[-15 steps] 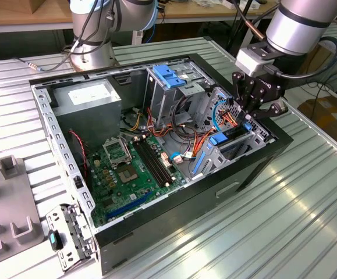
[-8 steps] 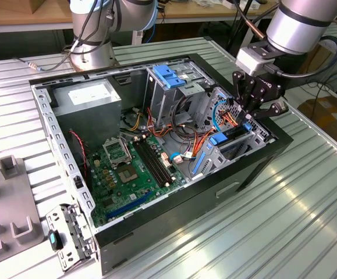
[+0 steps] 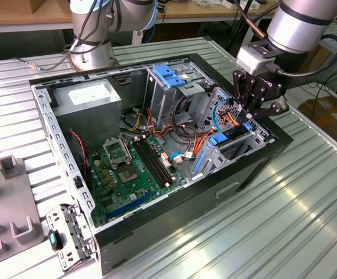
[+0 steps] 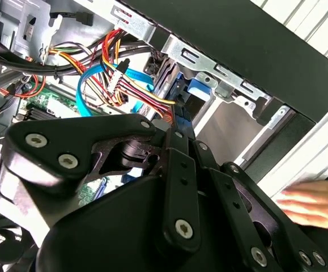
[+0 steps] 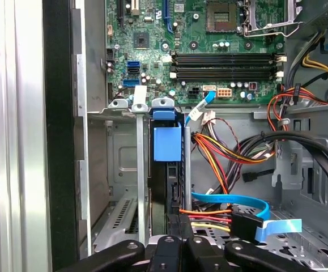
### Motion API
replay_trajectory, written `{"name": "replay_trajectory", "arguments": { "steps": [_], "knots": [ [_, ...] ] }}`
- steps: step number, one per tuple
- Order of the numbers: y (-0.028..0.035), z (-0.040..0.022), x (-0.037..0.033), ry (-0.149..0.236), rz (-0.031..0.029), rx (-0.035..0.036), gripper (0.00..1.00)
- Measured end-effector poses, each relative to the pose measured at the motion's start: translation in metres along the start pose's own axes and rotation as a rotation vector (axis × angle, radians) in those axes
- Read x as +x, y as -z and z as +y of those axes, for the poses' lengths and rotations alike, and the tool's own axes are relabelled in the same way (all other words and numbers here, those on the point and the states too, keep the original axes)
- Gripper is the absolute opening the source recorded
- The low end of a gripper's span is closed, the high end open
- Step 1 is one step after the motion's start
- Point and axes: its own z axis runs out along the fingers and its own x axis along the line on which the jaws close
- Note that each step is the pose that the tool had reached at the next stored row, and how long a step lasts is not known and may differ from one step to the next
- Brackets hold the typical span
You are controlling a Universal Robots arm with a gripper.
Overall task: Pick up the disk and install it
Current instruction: 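Insert the second disk wire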
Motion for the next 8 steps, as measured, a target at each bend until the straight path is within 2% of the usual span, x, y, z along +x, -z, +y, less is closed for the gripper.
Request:
{"name": "replay_trajectory", "arguments": {
  "steps": [8],
  "knots": [
    [0.0007, 0.0016, 0.0000, 0.000, 0.0000, 0.0000, 0.11]
  ]
}}
